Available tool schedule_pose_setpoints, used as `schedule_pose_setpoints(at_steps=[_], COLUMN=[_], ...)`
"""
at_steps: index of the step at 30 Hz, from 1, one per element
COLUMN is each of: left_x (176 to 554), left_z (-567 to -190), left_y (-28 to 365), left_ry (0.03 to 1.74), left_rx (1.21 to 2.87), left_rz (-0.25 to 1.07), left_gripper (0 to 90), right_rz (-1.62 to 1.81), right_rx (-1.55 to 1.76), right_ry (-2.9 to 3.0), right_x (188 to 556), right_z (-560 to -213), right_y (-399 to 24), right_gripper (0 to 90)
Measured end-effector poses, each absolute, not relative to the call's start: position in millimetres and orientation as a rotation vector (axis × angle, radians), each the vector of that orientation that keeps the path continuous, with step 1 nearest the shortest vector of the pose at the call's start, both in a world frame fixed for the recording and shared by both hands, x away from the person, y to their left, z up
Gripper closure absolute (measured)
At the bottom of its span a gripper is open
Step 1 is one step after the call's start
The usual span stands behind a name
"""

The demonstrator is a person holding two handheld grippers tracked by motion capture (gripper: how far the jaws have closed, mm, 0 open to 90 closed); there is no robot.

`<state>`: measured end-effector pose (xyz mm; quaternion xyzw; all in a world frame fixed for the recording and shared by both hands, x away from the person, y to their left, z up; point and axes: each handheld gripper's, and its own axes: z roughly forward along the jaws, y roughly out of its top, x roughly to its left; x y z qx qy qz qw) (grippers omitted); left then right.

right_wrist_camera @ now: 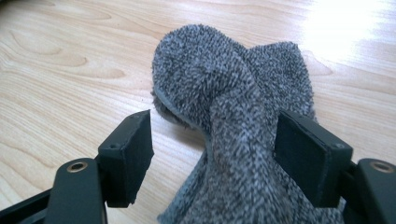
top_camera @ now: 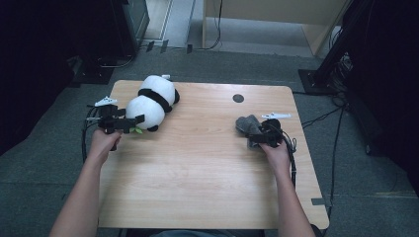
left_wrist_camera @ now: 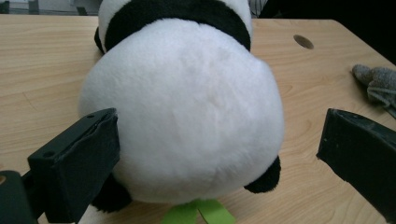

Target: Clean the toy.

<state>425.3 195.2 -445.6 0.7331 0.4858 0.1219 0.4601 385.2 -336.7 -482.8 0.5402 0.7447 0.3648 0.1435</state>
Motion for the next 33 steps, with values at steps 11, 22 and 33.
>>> schedule_pose_setpoints(at_steps=[11,22,33], left_x=[399,375,352], left_z=[-440,-441,-450], left_y=[179,158,140], left_ry=[1.118,1.009,0.950], left_rx=[1.889,1.933,1.964], left_rz=[0.309,0.277,0.238], left_gripper=[0.0,0.0,0.0], right_rz=[1.054,1.102,1.118], right_rx=[1.522,1.478,1.410], right_ry=[2.162,2.142,2.191], right_x=[361,333,312], right_z=[-473,-460,-461], right_y=[-339,-335,-309], right_gripper=[27.3,27.5,27.8])
